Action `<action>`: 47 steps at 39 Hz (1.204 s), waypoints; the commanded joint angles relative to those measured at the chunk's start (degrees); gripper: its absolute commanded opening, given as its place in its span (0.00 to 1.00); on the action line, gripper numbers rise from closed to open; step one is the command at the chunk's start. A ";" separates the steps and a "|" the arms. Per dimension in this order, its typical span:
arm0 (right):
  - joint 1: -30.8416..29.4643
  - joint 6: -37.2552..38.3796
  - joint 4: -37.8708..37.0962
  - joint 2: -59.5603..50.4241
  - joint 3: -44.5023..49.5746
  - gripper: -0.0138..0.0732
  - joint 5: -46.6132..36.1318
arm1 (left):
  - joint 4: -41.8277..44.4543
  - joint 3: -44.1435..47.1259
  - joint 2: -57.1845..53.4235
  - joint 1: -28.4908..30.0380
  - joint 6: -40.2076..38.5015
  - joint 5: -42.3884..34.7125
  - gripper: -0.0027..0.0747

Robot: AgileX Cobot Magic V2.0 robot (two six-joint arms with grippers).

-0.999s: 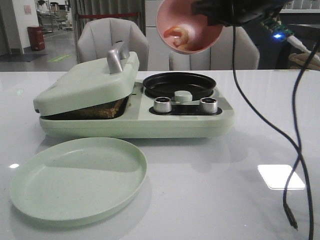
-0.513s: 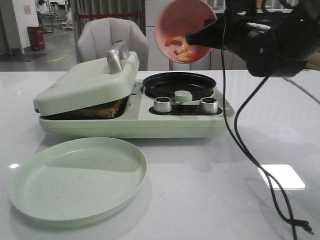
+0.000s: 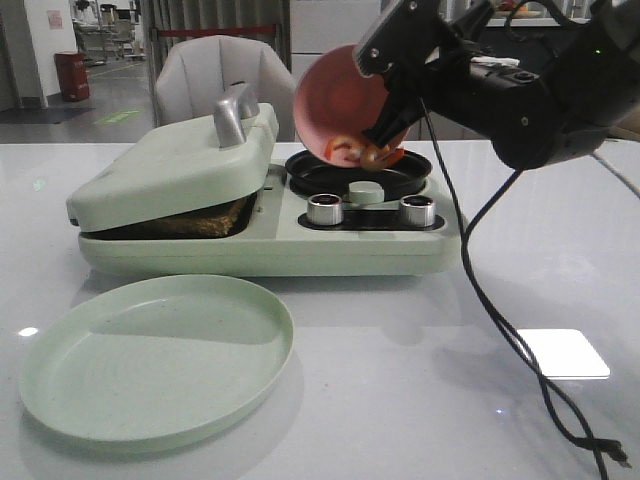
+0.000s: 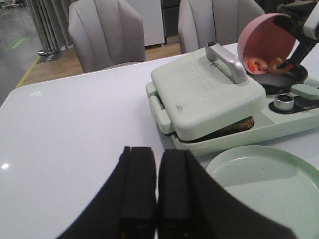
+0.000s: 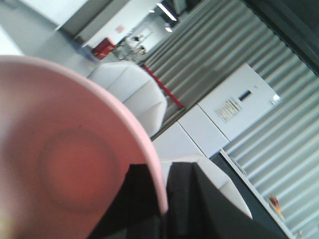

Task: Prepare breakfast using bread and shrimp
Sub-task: 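Tilt the pink bowl with the right gripper to pour shrimp into the pan, then carry the empty pink bowl back and lower it onto the table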

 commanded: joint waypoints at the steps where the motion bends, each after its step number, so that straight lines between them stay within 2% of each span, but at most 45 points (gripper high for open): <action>1: -0.16 -4.20 -2.53 -3.66 -1.52 0.32 -2.99 | -0.47 -1.46 0.68 -0.46 -0.72 -4.30 0.18; 8: -0.16 -4.83 2.80 -3.91 -1.52 0.32 -6.46 | -0.47 -1.46 0.68 -0.46 -0.72 -4.30 0.18; 11: -0.16 -2.92 6.96 -4.87 -1.52 0.32 -6.07 | -0.47 -1.46 0.68 -0.46 -0.72 -4.30 0.18; 16: -0.16 10.38 17.91 -7.79 -1.96 0.32 -2.16 | -0.47 -1.46 0.68 -0.46 -0.72 -4.30 0.18; 20: -0.71 19.14 25.14 -10.78 -3.66 0.32 8.03 | -0.47 -1.46 0.68 -0.46 -0.72 -4.30 0.18; 27: -1.62 24.65 27.98 -14.50 -7.14 0.32 27.44 | -0.47 -1.46 0.68 -0.46 -0.72 -4.30 0.18; 37: -2.57 24.96 32.34 -23.03 -7.36 0.32 46.59 | -0.47 -1.46 0.68 -0.46 -0.72 -4.30 0.18; 47: -7.49 24.96 32.38 -31.53 -7.36 0.32 65.28 | -0.47 -1.46 0.68 -0.46 -0.72 -4.30 0.18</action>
